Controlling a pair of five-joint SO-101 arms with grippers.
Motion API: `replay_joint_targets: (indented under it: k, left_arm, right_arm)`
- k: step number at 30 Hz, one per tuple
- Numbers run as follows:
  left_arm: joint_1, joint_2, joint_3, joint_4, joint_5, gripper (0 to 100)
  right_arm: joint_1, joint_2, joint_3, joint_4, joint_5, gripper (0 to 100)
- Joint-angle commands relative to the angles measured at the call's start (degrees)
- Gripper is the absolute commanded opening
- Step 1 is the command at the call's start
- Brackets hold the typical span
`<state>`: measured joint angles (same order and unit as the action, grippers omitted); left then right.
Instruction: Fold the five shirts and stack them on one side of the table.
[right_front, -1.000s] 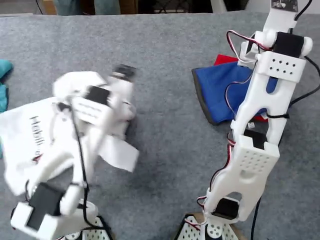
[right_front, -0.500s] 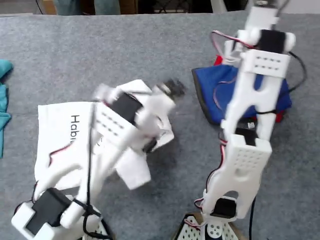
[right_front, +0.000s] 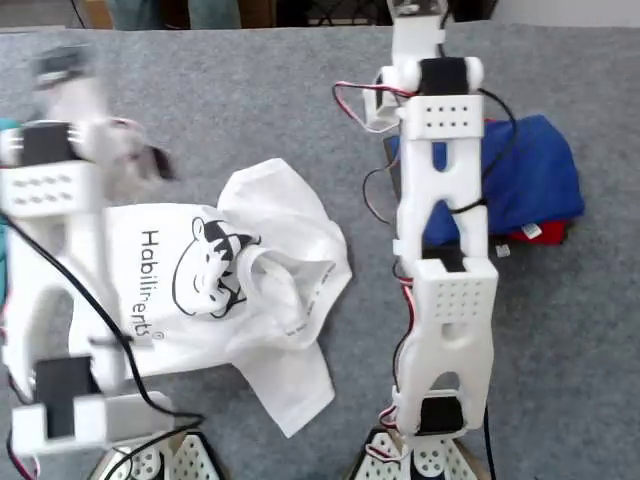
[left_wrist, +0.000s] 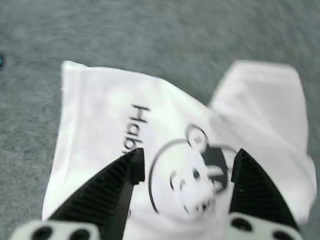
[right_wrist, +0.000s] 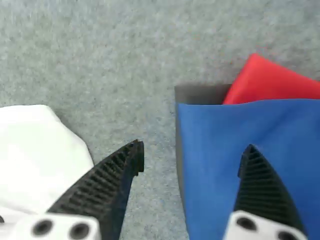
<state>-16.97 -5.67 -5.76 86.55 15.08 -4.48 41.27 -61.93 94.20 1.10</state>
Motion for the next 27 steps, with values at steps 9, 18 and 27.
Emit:
replay_joint_targets:
  k: [9,18,27]
  left_arm:
    - [-11.65,33.67,-7.78,-17.05,24.00,29]
    - [-14.55,45.80,-16.40,-11.96,22.42,6]
    - [-14.81,45.27,-15.69,5.01,12.66,3]
  right_arm:
    - [-12.57,8.04,-3.21,-1.05,-0.44,30.5]
    - [-17.67,17.98,-3.30,-11.25,-1.23,30.4]
    - [-15.38,19.21,-6.64,-16.18,-7.82,30.4]
